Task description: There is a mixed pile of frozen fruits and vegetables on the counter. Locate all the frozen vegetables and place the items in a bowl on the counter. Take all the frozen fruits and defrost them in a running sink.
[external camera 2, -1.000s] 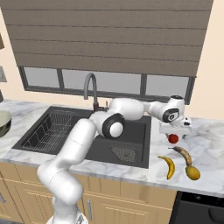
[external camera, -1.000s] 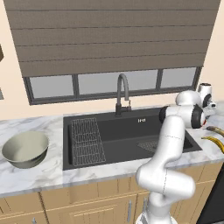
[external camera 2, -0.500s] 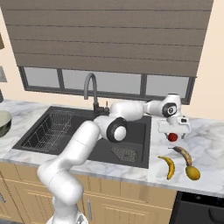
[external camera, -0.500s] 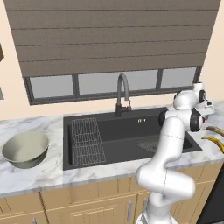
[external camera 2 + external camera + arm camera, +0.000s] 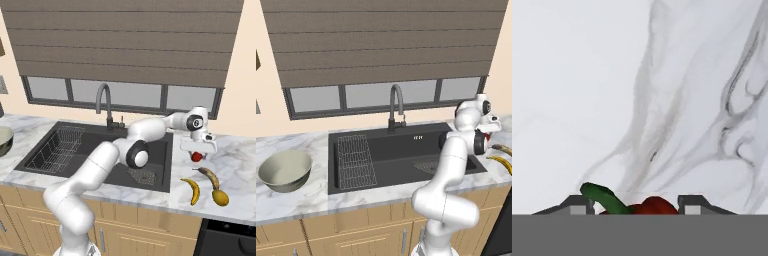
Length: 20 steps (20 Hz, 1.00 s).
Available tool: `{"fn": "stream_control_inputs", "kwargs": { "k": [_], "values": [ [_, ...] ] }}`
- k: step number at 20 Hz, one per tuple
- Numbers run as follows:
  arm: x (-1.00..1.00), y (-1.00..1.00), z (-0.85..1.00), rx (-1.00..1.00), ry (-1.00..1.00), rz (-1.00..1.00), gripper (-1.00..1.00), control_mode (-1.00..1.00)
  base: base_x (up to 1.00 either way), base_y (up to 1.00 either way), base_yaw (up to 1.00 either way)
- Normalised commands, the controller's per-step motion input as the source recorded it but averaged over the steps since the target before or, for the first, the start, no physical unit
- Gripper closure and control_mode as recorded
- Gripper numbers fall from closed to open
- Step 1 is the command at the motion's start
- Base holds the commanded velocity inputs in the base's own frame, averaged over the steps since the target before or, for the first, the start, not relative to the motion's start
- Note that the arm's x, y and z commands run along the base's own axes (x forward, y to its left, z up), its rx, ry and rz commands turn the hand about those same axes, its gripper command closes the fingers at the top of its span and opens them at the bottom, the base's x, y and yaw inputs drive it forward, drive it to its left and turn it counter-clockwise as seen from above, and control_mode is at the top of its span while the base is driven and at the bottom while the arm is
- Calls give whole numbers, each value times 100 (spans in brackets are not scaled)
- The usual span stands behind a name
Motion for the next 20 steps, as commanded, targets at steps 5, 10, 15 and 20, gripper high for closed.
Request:
{"fn": "stream_control_inputs", "kwargs": {
  "k": [5, 10, 15, 20],
  "values": [
    [-50, 21, 19, -2, -8, -21, 100, -100, 0, 0, 0],
    [-39, 42, 39, -7, -12, -14, 100, -100, 0, 0, 0],
    [-41, 62, 19, -13, -17, -10, 100, -100, 0, 0, 0],
    [-58, 71, 18, -12, -27, -6, 100, -100, 0, 0, 0]
  ]
}}
